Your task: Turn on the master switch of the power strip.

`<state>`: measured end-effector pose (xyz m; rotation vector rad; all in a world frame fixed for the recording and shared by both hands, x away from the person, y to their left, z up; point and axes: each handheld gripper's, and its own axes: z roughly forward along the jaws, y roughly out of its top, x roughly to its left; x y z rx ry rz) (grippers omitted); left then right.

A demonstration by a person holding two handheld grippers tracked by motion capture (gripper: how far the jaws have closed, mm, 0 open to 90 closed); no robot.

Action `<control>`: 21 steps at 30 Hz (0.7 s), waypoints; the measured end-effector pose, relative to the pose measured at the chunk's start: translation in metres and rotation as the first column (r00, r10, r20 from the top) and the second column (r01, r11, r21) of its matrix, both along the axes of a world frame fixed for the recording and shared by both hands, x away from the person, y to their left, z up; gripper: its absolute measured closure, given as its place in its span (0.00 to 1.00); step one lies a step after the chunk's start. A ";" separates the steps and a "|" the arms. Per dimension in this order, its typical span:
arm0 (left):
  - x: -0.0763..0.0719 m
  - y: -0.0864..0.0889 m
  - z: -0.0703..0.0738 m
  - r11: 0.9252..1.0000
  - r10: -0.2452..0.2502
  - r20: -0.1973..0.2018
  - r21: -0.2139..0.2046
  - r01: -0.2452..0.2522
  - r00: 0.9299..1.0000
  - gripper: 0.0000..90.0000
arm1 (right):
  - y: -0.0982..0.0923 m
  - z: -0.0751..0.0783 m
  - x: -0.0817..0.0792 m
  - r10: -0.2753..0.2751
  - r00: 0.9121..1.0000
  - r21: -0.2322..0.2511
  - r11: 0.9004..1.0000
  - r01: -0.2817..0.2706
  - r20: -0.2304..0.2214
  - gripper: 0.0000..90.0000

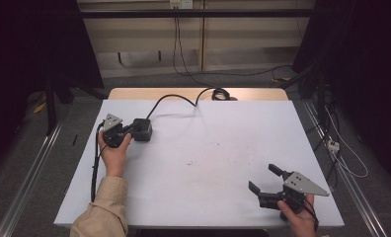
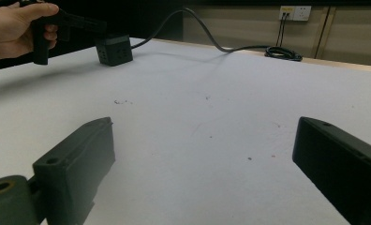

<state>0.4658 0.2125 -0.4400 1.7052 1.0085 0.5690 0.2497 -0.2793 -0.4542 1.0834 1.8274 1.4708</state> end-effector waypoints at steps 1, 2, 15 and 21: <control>0.000 0.000 0.000 1.000 0.000 0.001 -0.002 0.000 1.000 1.00 | 0.000 0.000 0.000 0.000 1.000 0.000 1.000 0.000 0.000 0.06; 0.000 0.000 0.000 1.000 0.001 0.000 -0.001 -0.001 1.000 1.00 | 0.000 0.000 0.000 0.000 1.000 0.000 1.000 0.000 0.000 0.06; 0.001 -0.002 -0.002 1.000 0.012 -0.010 0.005 -0.012 1.000 1.00 | 0.000 0.000 0.000 0.000 1.000 0.001 1.000 0.000 0.002 0.06; 0.001 -0.002 -0.002 1.000 0.016 -0.022 0.001 -0.016 1.000 1.00 | 0.000 0.000 -0.001 0.001 1.000 0.000 1.000 -0.001 0.003 0.06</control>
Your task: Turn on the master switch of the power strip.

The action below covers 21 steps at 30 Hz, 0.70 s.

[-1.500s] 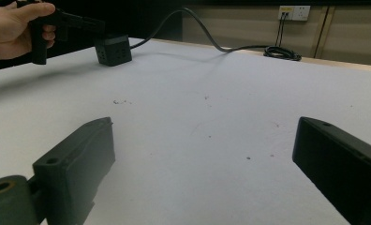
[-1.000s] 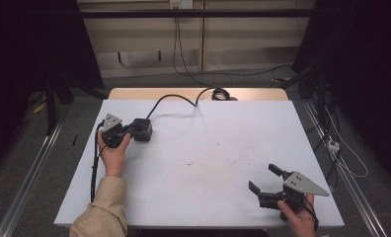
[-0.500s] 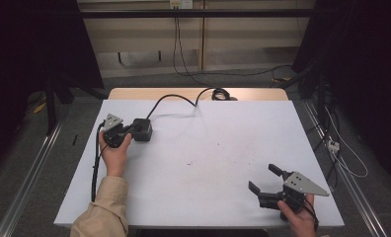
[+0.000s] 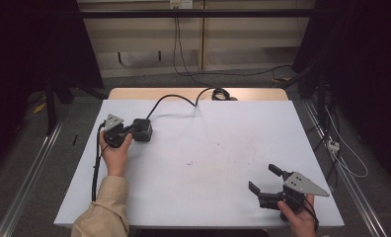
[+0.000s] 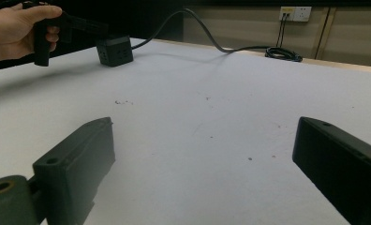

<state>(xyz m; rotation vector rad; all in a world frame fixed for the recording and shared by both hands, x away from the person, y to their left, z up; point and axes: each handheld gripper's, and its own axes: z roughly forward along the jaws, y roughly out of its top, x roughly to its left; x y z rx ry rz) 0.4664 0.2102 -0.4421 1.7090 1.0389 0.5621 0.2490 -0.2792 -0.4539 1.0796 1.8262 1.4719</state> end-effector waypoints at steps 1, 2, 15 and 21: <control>0.000 0.000 0.000 1.000 0.000 -0.002 -0.006 0.000 1.000 1.00 | 0.000 0.000 0.000 0.000 1.000 0.001 1.000 0.000 -0.001 0.06; 0.000 0.000 0.000 1.000 0.002 -0.006 -0.005 -0.002 1.000 1.00 | 0.000 0.000 0.000 0.000 1.000 0.001 1.000 0.000 -0.002 0.06; 0.001 0.000 0.000 1.000 0.011 -0.023 -0.011 -0.011 1.000 1.00 | 0.000 0.000 0.000 -0.001 1.000 0.001 1.000 0.001 -0.002 0.06; 0.001 0.001 0.000 1.000 0.014 -0.038 -0.025 -0.015 0.999 1.00 | 0.000 0.000 0.000 -0.003 1.000 0.000 1.000 0.003 -0.001 0.06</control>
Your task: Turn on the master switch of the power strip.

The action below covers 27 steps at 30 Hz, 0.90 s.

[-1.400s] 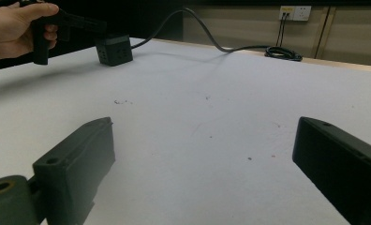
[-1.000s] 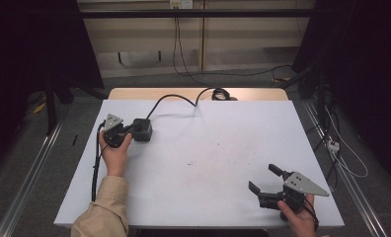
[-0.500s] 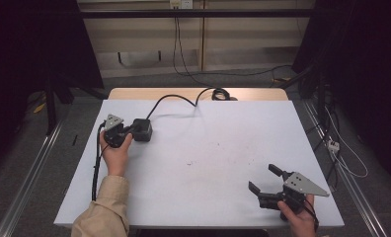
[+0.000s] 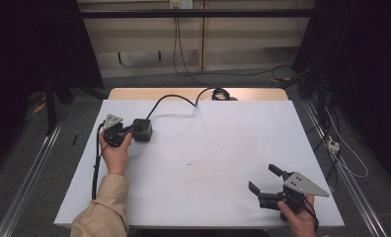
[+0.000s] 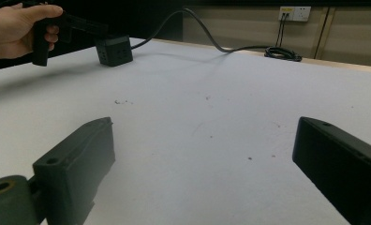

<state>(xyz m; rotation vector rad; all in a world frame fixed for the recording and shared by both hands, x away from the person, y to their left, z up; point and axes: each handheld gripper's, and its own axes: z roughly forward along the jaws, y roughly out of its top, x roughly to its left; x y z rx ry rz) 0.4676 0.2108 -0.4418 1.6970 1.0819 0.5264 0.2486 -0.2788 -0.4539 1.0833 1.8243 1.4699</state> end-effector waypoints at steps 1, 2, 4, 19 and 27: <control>0.000 0.000 0.000 1.000 0.000 0.004 0.006 0.000 1.000 1.00 | 0.000 0.000 0.000 0.000 1.000 0.000 1.000 0.000 0.001 0.06; 0.000 0.000 0.000 1.000 -0.001 0.003 0.008 0.001 1.000 1.00 | 0.000 0.000 0.000 0.000 1.000 0.000 1.000 0.000 0.001 0.06; 0.000 0.000 0.000 1.000 0.003 -0.002 -0.001 -0.003 1.000 1.00 | 0.000 0.000 0.000 0.000 1.000 0.000 1.000 0.000 0.000 0.06; 0.002 -0.002 0.004 1.000 0.012 -0.030 0.015 -0.011 0.999 1.00 | 0.000 0.001 -0.001 0.005 1.000 0.000 1.000 -0.005 0.003 0.06; 0.001 -0.002 0.003 1.000 0.016 -0.029 0.018 -0.015 0.999 1.00 | 0.001 0.001 -0.001 0.006 1.000 -0.002 1.000 -0.006 0.004 0.06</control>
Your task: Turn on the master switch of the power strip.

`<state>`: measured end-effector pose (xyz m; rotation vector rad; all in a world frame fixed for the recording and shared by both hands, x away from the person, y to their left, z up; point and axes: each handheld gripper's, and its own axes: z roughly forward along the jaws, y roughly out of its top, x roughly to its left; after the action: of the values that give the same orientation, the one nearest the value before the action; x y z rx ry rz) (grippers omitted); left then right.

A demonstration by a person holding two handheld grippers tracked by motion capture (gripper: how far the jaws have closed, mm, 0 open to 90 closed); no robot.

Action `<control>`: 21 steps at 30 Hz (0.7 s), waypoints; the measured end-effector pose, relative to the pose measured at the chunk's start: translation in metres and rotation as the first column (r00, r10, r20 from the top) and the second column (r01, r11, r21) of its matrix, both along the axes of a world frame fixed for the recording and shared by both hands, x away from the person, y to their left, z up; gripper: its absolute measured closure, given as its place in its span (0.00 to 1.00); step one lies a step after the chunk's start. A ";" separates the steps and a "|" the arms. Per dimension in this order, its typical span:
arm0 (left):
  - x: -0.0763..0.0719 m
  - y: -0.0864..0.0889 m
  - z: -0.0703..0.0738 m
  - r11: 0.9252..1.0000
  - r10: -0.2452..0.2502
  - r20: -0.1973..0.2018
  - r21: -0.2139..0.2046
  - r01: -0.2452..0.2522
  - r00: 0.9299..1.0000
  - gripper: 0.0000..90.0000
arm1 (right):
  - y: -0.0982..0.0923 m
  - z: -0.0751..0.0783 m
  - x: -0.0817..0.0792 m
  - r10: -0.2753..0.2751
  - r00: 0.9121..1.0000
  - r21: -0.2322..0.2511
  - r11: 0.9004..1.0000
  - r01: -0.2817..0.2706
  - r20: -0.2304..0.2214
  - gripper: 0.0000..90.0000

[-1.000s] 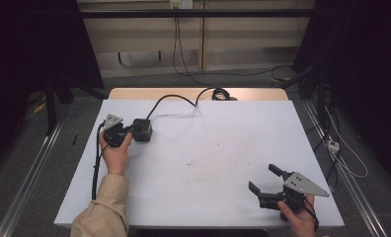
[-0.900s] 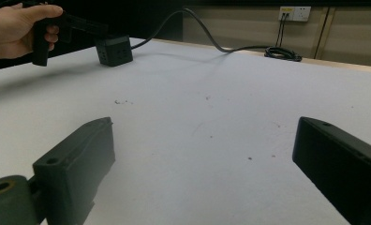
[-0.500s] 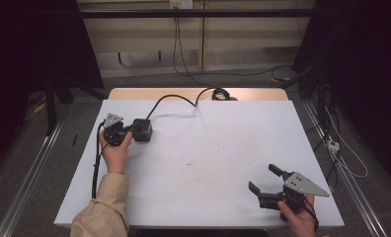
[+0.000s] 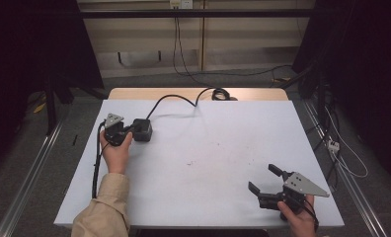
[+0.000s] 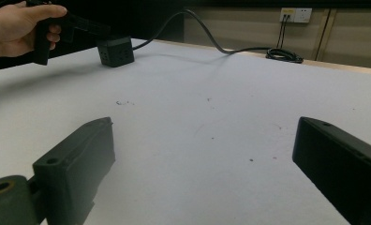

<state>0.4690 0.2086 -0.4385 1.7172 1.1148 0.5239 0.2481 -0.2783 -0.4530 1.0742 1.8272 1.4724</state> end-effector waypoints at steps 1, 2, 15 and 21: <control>0.000 0.000 0.000 1.000 0.000 -0.001 0.000 0.000 1.000 1.00 | 0.000 0.000 0.000 0.000 1.000 0.001 1.000 0.000 0.000 0.06; 0.000 0.000 0.000 1.000 0.001 -0.001 0.001 -0.001 1.000 1.00 | 0.000 0.000 0.000 -0.001 1.000 0.001 1.000 0.001 -0.001 0.06; 0.000 -0.004 0.002 1.000 0.013 -0.007 0.028 -0.013 1.000 1.00 | 0.000 0.000 0.000 0.002 1.000 0.000 1.000 -0.002 0.004 0.06; 0.000 -0.004 0.003 0.999 0.018 -0.017 0.030 -0.017 1.000 1.00 | 0.001 0.001 -0.001 0.004 1.000 -0.002 1.000 -0.004 0.006 0.06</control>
<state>0.4687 0.2043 -0.4358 1.7424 1.1405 0.5405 0.2472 -0.2776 -0.4521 1.0656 1.8271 1.4744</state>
